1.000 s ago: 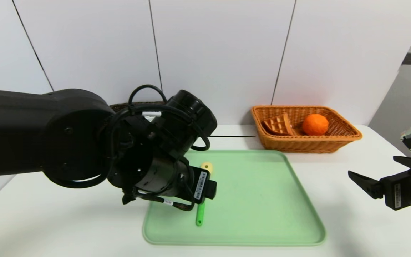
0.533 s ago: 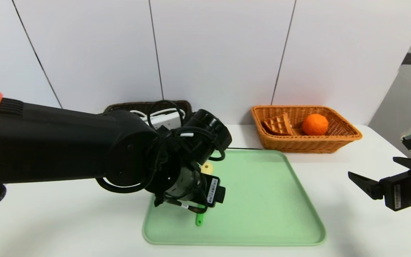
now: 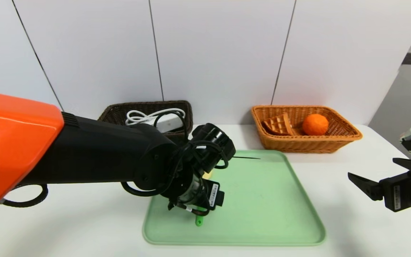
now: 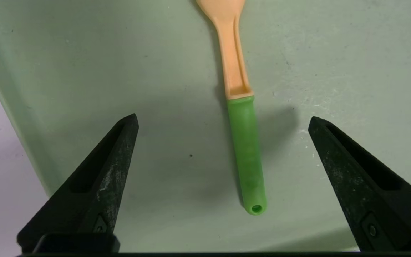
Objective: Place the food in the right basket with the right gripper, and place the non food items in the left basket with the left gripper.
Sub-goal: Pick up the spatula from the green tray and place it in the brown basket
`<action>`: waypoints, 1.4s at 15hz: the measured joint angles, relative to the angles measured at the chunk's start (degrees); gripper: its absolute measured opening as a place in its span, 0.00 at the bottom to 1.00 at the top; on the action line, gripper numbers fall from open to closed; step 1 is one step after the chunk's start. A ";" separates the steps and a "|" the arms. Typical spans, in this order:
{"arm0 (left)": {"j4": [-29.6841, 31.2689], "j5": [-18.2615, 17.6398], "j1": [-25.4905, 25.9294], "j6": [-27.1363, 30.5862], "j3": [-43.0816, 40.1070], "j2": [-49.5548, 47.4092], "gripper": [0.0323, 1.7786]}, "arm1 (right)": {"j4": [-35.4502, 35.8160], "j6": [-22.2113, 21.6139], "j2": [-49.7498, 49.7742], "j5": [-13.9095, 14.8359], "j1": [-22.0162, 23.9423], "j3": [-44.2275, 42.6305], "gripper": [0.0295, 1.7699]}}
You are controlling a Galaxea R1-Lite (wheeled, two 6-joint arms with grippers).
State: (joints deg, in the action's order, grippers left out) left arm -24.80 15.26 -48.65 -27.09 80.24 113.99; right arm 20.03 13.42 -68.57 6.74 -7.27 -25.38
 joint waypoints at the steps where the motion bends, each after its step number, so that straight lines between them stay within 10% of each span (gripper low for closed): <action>1: 0.00 -0.16 0.09 0.00 0.02 0.34 0.95 | -0.02 0.07 -0.04 0.00 0.00 0.02 0.97; 17: 4.18 0.44 1.48 0.83 0.16 3.32 0.93 | 0.02 0.13 -0.33 -0.02 -0.37 -0.09 0.97; 21: 4.64 0.66 1.55 1.02 0.24 3.21 0.59 | 0.00 0.05 -0.33 0.00 -0.37 -0.16 0.97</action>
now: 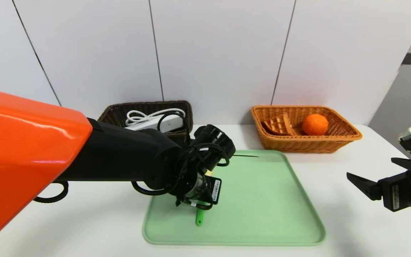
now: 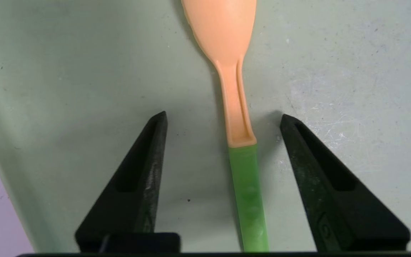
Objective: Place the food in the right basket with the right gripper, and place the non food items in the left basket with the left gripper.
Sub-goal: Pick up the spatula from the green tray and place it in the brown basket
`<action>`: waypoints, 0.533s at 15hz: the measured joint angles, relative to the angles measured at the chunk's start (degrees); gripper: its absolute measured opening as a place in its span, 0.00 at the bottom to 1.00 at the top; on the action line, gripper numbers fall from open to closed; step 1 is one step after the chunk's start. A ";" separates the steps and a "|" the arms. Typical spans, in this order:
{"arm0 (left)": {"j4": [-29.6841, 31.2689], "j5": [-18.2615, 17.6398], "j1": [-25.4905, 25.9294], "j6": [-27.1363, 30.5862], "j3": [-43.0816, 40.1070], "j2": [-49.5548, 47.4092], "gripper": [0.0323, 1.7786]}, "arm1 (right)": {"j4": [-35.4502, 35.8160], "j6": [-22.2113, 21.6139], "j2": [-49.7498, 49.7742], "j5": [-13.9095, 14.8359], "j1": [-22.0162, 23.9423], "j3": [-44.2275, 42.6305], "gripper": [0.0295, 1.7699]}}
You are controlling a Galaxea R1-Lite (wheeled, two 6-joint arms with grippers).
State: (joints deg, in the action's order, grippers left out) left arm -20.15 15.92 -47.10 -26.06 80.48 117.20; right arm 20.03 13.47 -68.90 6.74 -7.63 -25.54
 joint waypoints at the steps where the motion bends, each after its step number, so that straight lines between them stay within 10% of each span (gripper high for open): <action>1: -0.13 0.01 0.00 0.05 0.02 -0.04 0.53 | 0.02 -0.05 -0.04 0.00 0.00 -0.11 0.97; 3: -0.46 0.04 0.13 0.29 -0.11 -0.33 0.42 | 0.04 -0.11 -0.22 0.00 0.00 -0.48 0.97; 5: -0.57 0.30 0.69 2.32 -0.20 -0.69 0.05 | 0.06 -0.11 -0.39 0.00 0.00 -0.80 0.97; 8: -0.49 0.48 1.05 2.54 -0.41 -0.96 0.07 | 0.04 -0.11 -0.50 0.00 0.00 -0.91 0.97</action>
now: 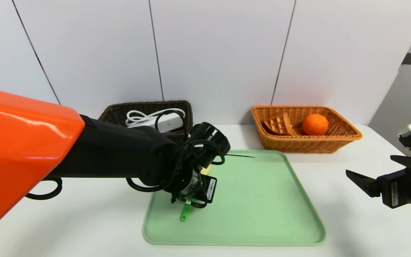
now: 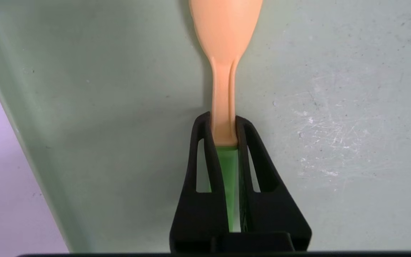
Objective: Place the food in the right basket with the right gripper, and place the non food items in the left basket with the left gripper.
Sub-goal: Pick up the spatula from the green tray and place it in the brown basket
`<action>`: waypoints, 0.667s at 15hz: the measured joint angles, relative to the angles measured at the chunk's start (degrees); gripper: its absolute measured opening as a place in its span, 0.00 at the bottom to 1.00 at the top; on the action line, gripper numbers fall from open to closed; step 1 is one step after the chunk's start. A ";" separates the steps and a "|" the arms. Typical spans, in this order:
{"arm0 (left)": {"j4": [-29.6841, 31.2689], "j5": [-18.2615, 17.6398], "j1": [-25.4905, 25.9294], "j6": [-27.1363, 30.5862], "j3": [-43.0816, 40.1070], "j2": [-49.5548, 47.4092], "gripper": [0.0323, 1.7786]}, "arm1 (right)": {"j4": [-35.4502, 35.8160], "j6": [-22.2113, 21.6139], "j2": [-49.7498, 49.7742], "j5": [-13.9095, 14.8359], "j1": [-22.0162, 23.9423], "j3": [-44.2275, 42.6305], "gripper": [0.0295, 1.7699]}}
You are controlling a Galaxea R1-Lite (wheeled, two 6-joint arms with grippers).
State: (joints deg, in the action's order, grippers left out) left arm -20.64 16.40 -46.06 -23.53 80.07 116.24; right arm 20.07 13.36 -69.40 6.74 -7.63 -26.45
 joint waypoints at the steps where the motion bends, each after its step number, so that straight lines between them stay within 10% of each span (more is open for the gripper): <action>1: 0.11 0.00 0.04 -0.09 -0.30 -0.04 0.07 | 0.00 0.00 0.00 0.00 0.00 0.00 0.97; 10: 0.30 0.20 1.27 2.32 -0.88 -8.47 0.07 | 0.00 -0.27 -0.41 0.00 0.00 0.00 0.97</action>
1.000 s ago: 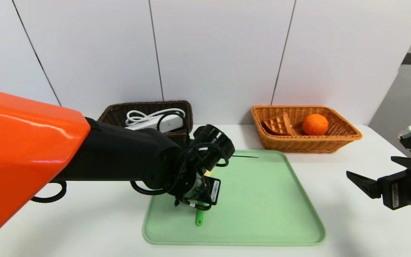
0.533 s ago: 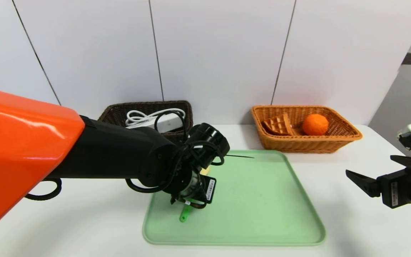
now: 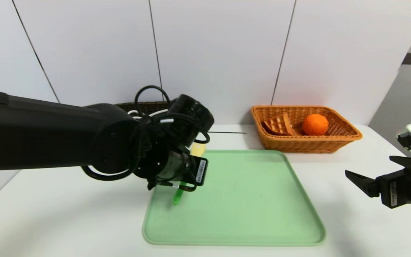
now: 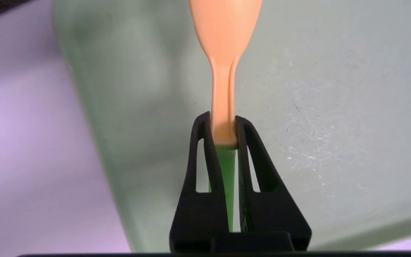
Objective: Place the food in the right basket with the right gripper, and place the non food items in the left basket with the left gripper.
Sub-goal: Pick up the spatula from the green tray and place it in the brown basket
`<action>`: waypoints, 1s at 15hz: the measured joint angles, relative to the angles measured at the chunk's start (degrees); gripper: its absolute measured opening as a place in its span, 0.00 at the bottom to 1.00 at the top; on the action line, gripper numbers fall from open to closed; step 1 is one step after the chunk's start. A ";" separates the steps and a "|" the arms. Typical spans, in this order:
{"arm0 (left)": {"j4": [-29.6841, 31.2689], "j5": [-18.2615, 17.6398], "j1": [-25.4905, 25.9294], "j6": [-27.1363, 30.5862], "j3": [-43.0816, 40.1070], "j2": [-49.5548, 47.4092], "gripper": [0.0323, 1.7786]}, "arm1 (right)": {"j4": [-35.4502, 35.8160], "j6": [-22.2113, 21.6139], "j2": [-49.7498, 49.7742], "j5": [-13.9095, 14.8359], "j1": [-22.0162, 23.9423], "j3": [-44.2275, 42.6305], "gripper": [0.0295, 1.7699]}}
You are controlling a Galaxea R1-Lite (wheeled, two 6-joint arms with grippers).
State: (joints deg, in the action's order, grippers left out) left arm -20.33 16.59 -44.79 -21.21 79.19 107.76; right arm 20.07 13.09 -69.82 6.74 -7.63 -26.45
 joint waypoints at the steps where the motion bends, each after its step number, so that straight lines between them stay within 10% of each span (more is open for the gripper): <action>1: -0.11 -0.04 0.26 0.93 -0.13 -2.41 0.07 | 0.00 0.02 -0.02 0.00 0.00 0.00 0.97; 7: 7.88 -3.19 11.33 11.54 0.22 -13.49 0.07 | 0.02 0.00 -0.50 -0.02 0.00 -0.22 0.97; 15: 49.58 -12.98 31.62 29.09 3.35 -2.80 0.07 | 0.02 -0.11 -1.33 0.00 0.06 -0.24 0.97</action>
State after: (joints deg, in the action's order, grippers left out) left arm 29.25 3.61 -13.17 7.88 82.54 104.96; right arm 20.09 12.98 -71.14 6.74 -7.57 -26.70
